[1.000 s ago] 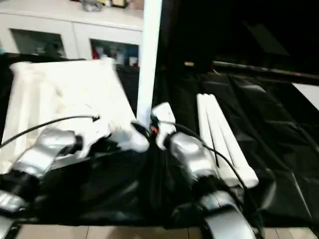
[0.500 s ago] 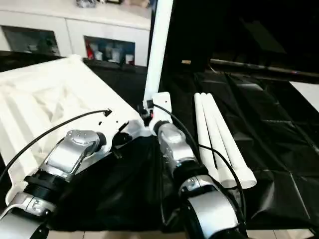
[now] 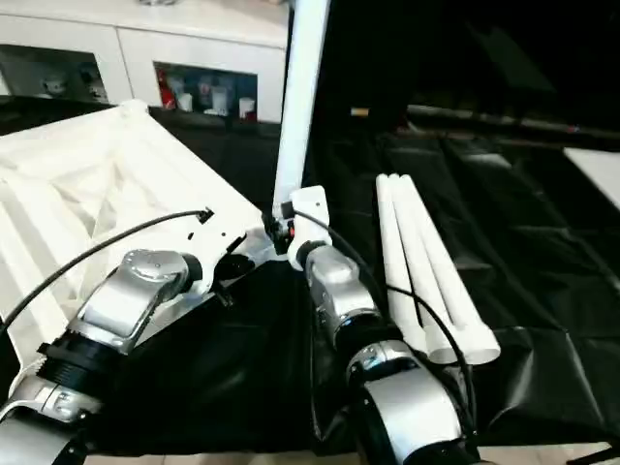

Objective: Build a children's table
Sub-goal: Rotate leg to tighten

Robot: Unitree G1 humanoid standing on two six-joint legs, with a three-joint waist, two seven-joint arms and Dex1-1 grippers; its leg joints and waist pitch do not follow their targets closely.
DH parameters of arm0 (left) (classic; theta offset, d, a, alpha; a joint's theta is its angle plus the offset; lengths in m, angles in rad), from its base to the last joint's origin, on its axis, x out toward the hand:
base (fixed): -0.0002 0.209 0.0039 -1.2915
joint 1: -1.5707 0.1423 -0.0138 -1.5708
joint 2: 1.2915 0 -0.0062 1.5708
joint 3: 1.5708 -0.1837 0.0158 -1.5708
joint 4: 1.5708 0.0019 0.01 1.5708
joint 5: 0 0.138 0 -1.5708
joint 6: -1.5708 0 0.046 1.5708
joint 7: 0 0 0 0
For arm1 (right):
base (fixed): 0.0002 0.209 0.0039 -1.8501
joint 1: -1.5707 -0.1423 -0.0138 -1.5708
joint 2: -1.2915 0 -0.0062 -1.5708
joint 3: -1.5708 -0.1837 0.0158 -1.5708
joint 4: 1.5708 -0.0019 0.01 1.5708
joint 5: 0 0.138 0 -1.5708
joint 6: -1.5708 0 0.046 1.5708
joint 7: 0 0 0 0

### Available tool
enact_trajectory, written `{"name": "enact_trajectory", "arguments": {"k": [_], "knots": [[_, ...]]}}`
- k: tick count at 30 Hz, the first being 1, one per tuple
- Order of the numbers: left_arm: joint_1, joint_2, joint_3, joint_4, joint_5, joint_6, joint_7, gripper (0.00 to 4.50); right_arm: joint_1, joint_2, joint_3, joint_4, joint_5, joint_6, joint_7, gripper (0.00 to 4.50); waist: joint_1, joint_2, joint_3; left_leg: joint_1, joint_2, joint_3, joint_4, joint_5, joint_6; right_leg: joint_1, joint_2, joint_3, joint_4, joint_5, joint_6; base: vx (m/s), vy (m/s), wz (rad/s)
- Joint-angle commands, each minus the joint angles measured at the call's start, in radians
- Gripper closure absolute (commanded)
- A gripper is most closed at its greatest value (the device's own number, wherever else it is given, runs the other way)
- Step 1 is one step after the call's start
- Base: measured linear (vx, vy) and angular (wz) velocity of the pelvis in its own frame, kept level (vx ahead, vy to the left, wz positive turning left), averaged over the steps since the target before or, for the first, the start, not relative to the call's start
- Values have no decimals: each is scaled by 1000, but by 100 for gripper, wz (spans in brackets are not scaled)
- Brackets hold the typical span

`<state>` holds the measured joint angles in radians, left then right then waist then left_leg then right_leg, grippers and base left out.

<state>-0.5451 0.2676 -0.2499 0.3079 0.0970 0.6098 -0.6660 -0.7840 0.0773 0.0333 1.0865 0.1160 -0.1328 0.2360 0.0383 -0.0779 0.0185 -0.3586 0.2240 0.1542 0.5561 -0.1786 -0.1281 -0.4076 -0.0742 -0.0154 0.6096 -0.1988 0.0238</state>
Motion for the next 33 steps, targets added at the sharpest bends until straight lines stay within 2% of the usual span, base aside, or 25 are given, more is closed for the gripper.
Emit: {"name": "enact_trajectory", "arguments": {"k": [1, 2, 4, 5, 7, 9, 10, 11, 12, 13, 15, 17, 19, 22, 23, 24, 25, 33], "knots": [[-7, 5, -3, -20, -6, -25, -12, 450, 30, -5, -1, 62, 1, 56, 28, 134, 7, 20, -37, -5, -9, 20, -66, -271, -4, 37, -27, 16, -69, -132, -175, 0, 0, 0], [-7, 9, -5, -19, -7, -31, -18, 450, 26, -9, -4, 55, 3, 54, 47, 121, 8, 26, -39, -4, -8, 21, -65, -249, -3, 38, -27, 17, -65, -101, -182, 0, 0, 0], [-4, 20, -12, -21, -15, -69, -46, 450, 19, -21, -11, 36, 9, 47, 95, 102, 9, 23, -37, -5, -10, 23, -62, -213, 7, 42, -25, 15, -61, -47, -198, 0, 0, 0], [-4, 20, -12, -21, -15, -69, -46, 450, 19, -21, -11, 36, 9, 47, 95, 89, 10, 25, -39, -4, -10, 23, -61, -208, 9, 43, -26, 15, -60, -40, -203, 0, 0, 0], [1, 35, -23, -24, -22, -94, -76, 450, 34, -41, 1, -18, 14, 51, 167, 77, 12, 28, -42, -5, -10, 25, -56, -165, 19, 48, -25, 16, -53, 32, -221, 0, 0, 0], [5, 45, -28, -24, -27, -98, -93, 450, 50, -56, 10, -63, 16, 59, 221, 66, 16, 27, -42, -8, -13, 28, -48, -75, 50, 53, -22, 15, -43, 145, -242, 0, 0, 0], [6, 47, -29, -23, -28, -106, -97, 450, 54, -60, 12, -71, 15, 61, 227, 59, 17, 27, -42, -7, -13, 29, -47, -61, 57, 53, -23, 15, -42, 159, -252, 0, 0, 0], [10, 60, -34, -20, -31, -141, -122, 450, 86, -89, 28, -138, 13, 81, 275, 42, 17, 28, -41, -6, -13, 29, -47, -63, 58, 54, -22, 14, -43, 154, -255, 0, 0, 0], [10, 60, -34, -20, -31, -141, -122, 450, 86, -89, 28, -138, 13, 81, 275, 42, 21, 27, -41, -4, -13, 30, -45, -56, 62, 56, -23, 15, -43, 160, -254, 0, 0, 0], [14, 74, -38, -17, -35, -158, -146, 450, 125, -122, 45, -217, 15, 105, 327, 33, 25, 27, -41, -3, -12, 29, -46, -59, 65, 56, -23, 15, -43, 156, -255, 0, 0, 0], [14, 81, -38, -11, -40, -171, -163, 450, 148, -145, 55, -264, 17, 121, 357, 15, 27, 29, -38, -1, -12, 30, -46, -67, 62, 55, -21, 15, -45, 150, -254, 0, 0, 0], [18, 95, -39, -5, -48, -195, -197, 450, 183, -183, 70, -338, 16, 138, 407, 15, 30, 28, -37, 1, -11, 31, -47, -92, 58, 55, -22, 16, -47, 119, -250, 0, 0, 0], [21, 107, -42, 1, -51, -209, -215, 450, 212, -208, 75, -404, 29, 159, 453, 15, 30, 35, -35, 1, -10, 30, -49, -120, 46, 53, -23, 16, -50, 79, -246, 0, 0, 0], [23, 127, -47, 11, -55, -242, -251, 450, 252, -240, 72, -506, 52, 202, 506, 15, 29, 33, -36, 0, -10, 28, -49, -124, 43, 55, -23, 17, -50, 66, -240, 0, 0, 0], [23, 127, -47, 11, -55, -242, -251, 450, 252, -240, 72, -506, 52, 202, 506, 15, 29, 33, -36, -1, -10, 28, -49, -130, 41, 54, -24, 16, -50, 55, -239, 0, 0, 0], [22, 131, -48, 14, -59, -249, -263, 450, 259, -248, 73, -527, 53, 209, 513, 15, 30, 39, -36, 0, -10, 27, -49, -131, 36, 53, -24, 16, -49, 51, -240, 0, 0, 0], [23, 138, -50, 15, -60, -258, -275, 450, 270, -260, 77, -554, 56, 224, 524, 15, 29, 35, -36, 0, -10, 28, -48, -133, 34, 53, -24, 16, -50, 47, -241, 0, 0, 0], [51, 174, -59, 0, -102, -339, -398, 450, 314, -323, 103, -666, 63, 289, 615, 15, 42, 35, -37, 2, -10, 28, -45, -114, 37, 54, -23, 16, -46, 74, -240, 0, 0, 0]]}}
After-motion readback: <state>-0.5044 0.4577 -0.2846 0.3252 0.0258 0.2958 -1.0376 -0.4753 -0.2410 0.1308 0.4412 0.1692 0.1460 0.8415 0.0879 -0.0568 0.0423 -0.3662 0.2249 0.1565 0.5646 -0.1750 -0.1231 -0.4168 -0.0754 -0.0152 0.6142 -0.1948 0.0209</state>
